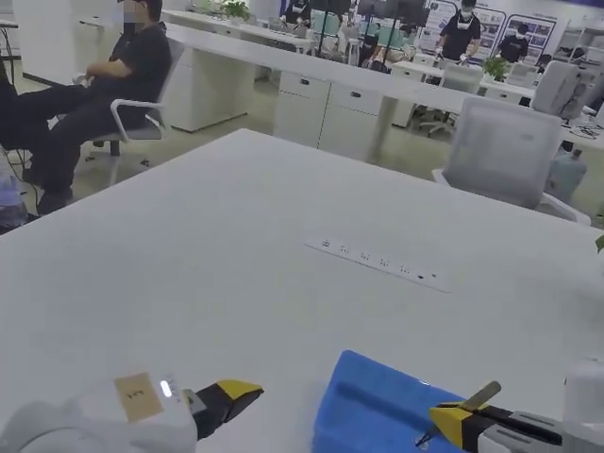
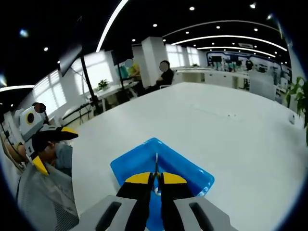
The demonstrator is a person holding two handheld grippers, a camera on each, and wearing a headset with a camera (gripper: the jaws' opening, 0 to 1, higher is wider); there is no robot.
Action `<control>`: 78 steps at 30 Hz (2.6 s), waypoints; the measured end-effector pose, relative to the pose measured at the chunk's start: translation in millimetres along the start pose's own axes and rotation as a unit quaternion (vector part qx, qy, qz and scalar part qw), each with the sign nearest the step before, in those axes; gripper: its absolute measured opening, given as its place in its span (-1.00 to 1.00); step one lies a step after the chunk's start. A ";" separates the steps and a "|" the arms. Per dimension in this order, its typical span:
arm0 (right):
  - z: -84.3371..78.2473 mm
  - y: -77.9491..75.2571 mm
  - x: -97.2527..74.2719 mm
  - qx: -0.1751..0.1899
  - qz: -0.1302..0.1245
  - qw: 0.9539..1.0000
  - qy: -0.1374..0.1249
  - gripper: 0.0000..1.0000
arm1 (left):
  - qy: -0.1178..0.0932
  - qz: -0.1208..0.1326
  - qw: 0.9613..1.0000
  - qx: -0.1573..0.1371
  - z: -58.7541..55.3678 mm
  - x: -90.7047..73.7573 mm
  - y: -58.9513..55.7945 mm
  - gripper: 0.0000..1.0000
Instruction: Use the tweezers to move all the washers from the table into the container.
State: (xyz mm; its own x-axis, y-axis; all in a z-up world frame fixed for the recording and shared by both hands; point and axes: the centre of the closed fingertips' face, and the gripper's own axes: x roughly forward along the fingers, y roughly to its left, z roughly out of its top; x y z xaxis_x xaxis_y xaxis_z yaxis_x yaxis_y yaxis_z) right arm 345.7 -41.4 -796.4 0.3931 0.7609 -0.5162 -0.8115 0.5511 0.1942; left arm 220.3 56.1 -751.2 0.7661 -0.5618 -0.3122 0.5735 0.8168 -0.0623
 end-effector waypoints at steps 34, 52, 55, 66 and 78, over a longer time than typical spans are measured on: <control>-21.2 -17.5 20.1 0.002 -0.006 0.999 0.044 -0.93 | 0.010 -0.002 1.000 0.010 -4.8 2.5 -0.8 0.32; 3.4 6.1 -2.5 0.006 0.008 1.000 -0.009 -0.93 | 0.011 -0.004 1.000 0.012 -6.3 2.7 -0.3 0.32; 7.7 13.4 -7.9 0.007 0.013 1.000 -0.019 -0.93 | 0.011 -0.004 1.000 0.012 -6.3 2.6 -0.6 0.32; 17.6 34.7 -20.1 -0.005 0.028 0.999 -0.035 -0.92 | 0.014 -0.009 1.000 0.015 -7.0 2.9 -2.8 0.31; 12.2 56.4 -21.3 -0.022 0.046 0.998 -0.027 -0.93 | 0.017 -0.010 1.000 0.018 -7.7 3.6 -3.5 0.30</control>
State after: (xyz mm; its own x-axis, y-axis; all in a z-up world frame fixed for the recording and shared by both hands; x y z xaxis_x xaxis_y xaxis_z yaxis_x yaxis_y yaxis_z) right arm 296.9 -22.4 -764.2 0.3375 0.8253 -0.4528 -0.8630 0.4634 0.2012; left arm 218.8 52.2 -759.3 0.7447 -0.5720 -0.3439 0.5984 0.8004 -0.0354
